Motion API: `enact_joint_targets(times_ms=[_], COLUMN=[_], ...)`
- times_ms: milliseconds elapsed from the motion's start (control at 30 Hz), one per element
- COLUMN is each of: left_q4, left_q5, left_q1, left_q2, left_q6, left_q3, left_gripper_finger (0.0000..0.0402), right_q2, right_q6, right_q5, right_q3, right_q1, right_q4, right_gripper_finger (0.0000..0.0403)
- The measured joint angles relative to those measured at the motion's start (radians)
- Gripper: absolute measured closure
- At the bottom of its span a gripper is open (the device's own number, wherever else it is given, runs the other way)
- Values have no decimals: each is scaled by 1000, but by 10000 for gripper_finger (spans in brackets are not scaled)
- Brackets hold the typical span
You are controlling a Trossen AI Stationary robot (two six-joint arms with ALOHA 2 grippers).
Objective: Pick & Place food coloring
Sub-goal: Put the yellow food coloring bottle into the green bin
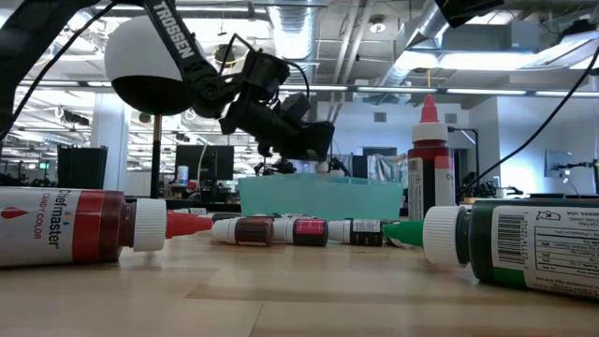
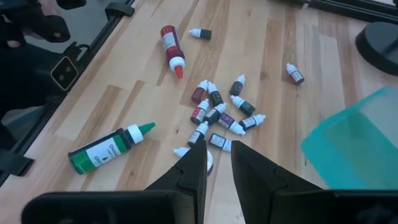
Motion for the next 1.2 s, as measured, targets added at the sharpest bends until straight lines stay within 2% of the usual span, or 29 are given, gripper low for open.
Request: enact_joint_targets(times_ms=[233,833,1033,1200], left_q4=[-53,-50,-24,-66], left_q5=[21,63,53,38], left_q1=[17,35,30,27], left_q2=[1,2,53,61], left_q6=[-22,-43,-36,-17], left_q3=[7,8,54,86], left_gripper_finger=[358,358,358,358], right_q2=[0,0,0,0], right_q6=[7,8,8,41], right_q5=[-1,-1,0,0], right_q3=[0,0,0,0], right_q1=[9,9,9,20], right_q4=[-4,-3,3,-9], right_gripper_finger=[337,337,337,337])
